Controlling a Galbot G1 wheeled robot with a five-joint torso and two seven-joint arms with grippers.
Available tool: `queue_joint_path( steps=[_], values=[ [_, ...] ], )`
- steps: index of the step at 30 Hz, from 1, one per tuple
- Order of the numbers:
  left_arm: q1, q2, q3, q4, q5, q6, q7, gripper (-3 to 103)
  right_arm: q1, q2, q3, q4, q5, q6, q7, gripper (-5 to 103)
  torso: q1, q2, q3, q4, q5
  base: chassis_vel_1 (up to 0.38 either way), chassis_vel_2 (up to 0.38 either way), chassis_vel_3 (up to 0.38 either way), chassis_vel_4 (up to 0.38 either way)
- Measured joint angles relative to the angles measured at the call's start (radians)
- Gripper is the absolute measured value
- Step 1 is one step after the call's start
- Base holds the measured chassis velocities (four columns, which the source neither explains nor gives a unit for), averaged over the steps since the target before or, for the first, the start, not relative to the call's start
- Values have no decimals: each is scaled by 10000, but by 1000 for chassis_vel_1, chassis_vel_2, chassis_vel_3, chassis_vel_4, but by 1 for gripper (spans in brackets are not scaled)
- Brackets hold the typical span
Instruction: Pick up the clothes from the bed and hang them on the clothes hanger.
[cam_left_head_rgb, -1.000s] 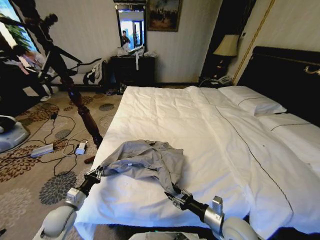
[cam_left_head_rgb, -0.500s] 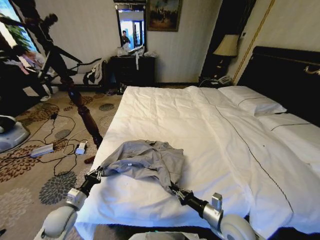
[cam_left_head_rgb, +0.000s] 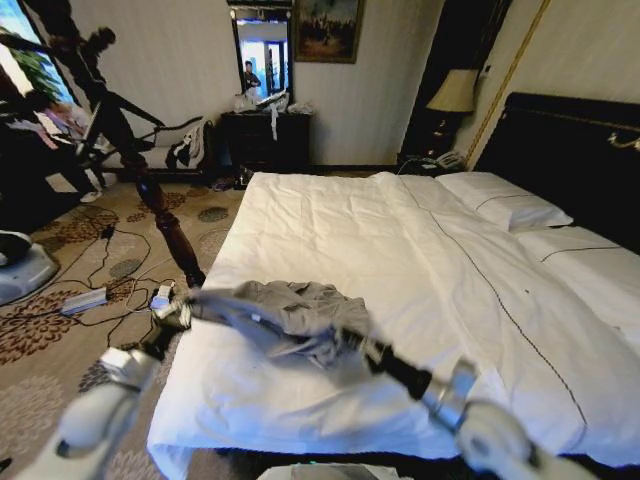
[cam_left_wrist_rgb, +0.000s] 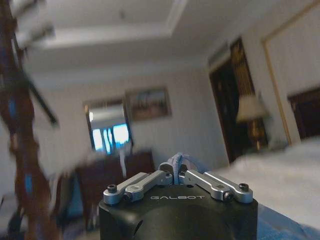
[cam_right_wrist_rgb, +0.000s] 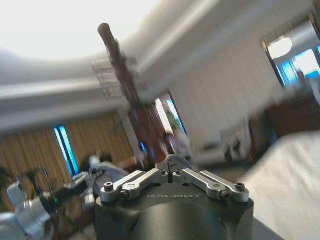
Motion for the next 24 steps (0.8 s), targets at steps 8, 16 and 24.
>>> queue_joint_path(
  steps=[8, 16, 24],
  values=[
    [-1327, 2052, -1829, 128, -2647, 765, -630, 0, 1750, -840, 1031, 493, 1581, 20, 856, 0, 1, 0, 0, -2, 3, 0, 0, 0, 0],
    [601, 131, -512, 108, 212, 80, -229, 0, 135, -32, -46, 99, -1413, -484, 1180, 0, -3, 2, -2, 1, -3, 0, 0, 0, 0],
    [2366, -1913, 2058, 1486, 5438, 61, -100, 0, -1033, 1145, -2254, -1528, -5229, -1971, 1979, 0, -4, 2, -2, 1, 1, 0, 0, 0, 0]
  ],
)
